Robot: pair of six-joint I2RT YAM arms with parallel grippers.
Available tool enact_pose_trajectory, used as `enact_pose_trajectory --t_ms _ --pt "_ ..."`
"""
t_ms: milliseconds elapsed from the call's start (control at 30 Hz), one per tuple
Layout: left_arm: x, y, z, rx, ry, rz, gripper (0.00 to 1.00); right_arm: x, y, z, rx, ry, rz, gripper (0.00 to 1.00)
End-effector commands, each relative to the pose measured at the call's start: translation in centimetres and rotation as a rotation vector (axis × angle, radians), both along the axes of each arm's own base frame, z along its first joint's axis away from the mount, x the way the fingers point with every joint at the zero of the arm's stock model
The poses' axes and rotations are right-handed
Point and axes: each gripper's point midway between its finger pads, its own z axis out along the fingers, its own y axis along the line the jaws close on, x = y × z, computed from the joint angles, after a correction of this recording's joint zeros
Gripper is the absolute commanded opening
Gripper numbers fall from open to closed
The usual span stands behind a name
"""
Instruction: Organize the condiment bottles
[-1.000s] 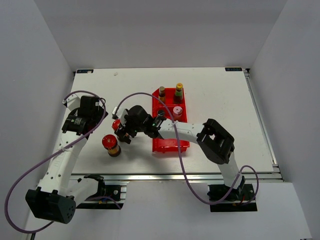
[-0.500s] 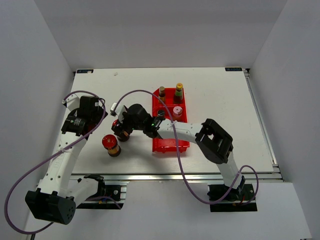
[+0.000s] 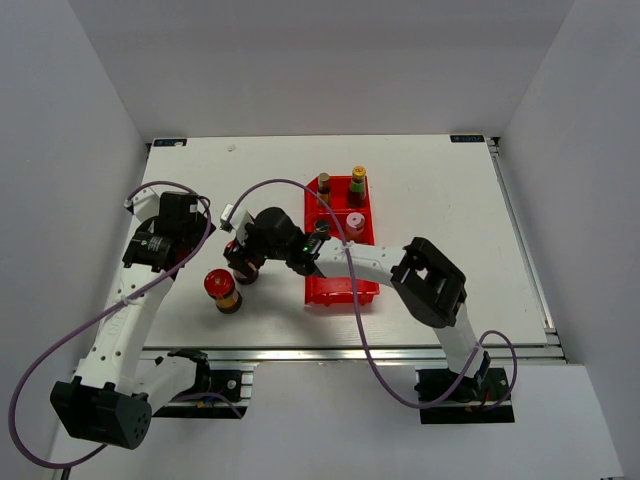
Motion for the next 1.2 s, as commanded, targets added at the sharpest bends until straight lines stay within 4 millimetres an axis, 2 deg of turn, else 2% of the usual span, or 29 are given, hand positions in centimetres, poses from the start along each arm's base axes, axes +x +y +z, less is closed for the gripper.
enact_pose_trajectory --t_ms 0,33,100,167,200,233,267,300,367,400,433,567,633,667,700,933,1000,1033,1100,1167 --pt "-0.1 0.2 0.5 0.002 -0.026 -0.005 0.98 -0.7 -0.1 5.0 0.086 -0.021 0.008 0.53" --pt "0.1 0.1 0.6 -0.001 -0.032 -0.008 0.98 -0.8 -0.4 5.7 0.096 -0.016 -0.003 0.52" --pt "0.4 -0.5 0.3 -0.017 -0.034 -0.038 0.98 -1.7 -2.4 9.2 0.151 -0.015 -0.025 0.49" --pt "0.4 -0.6 0.1 -0.019 -0.028 -0.045 0.98 -1.8 -2.9 9.8 0.166 -0.02 -0.029 0.49" --pt "0.4 -0.6 0.0 -0.018 -0.023 -0.049 0.98 -2.2 -3.7 11.7 0.198 -0.031 -0.034 0.49" --pt "0.4 -0.7 -0.3 -0.021 -0.018 -0.052 0.98 -2.5 -4.4 11.0 0.187 -0.023 -0.04 0.49" --pt "0.5 -0.7 -0.5 -0.021 -0.014 -0.054 0.98 -2.6 -4.9 11.5 0.192 -0.025 -0.05 0.49" --pt "0.6 -0.9 -0.5 -0.027 -0.015 -0.061 0.98 -2.9 -5.7 12.8 0.208 -0.034 -0.055 0.49" --pt "0.8 -1.2 -0.6 -0.03 -0.013 -0.077 0.98 -3.0 -6.8 12.8 0.202 -0.029 -0.085 0.48" --pt "0.9 -1.4 -0.5 -0.037 -0.017 -0.087 0.98 -3.2 -7.6 14.0 0.218 -0.038 -0.095 0.48" --pt "1.0 -1.4 -0.6 -0.038 -0.016 -0.09 0.98 -3.0 -8.3 13.7 0.21 -0.036 -0.125 0.48" --pt "1.1 -1.6 -0.5 -0.042 -0.019 -0.102 0.98 -2.4 -11.6 15.6 0.208 -0.067 -0.238 0.48" --pt "1.0 -1.6 -0.7 -0.041 -0.015 -0.104 0.98 -1.6 -13.5 15.3 0.178 -0.077 -0.318 0.48" --pt "1.0 -1.7 -0.7 -0.044 -0.018 -0.106 0.98 -1.7 -14.4 14.2 0.152 -0.075 -0.342 0.48" --pt "1.2 -1.8 -0.7 -0.047 -0.026 -0.111 0.98 -1.7 -15.6 14.9 0.168 -0.087 -0.366 0.48" --pt "1.8 -2.6 -1.3 -0.069 -0.014 -0.148 0.98 -0.2 -23.2 13.4 0.178 -0.057 -0.58 0.42" --pt "2.0 -2.8 -1.5 -0.074 -0.006 -0.161 0.98 -0.2 -24.9 13.2 0.182 -0.042 -0.622 0.42" --pt "2.0 -2.9 -1.7 -0.076 -0.004 -0.163 0.98 -0.1 -25.6 12.3 0.165 -0.032 -0.639 0.42" --pt "2.1 -2.9 -1.9 -0.077 0.003 -0.164 0.98 -0.1 -26.5 11.9 0.165 -0.029 -0.66 0.42" --pt "2.1 -3.0 -2.0 -0.076 0.01 -0.167 0.98 0.1 -27.4 10.7 0.153 -0.005 -0.689 0.43"
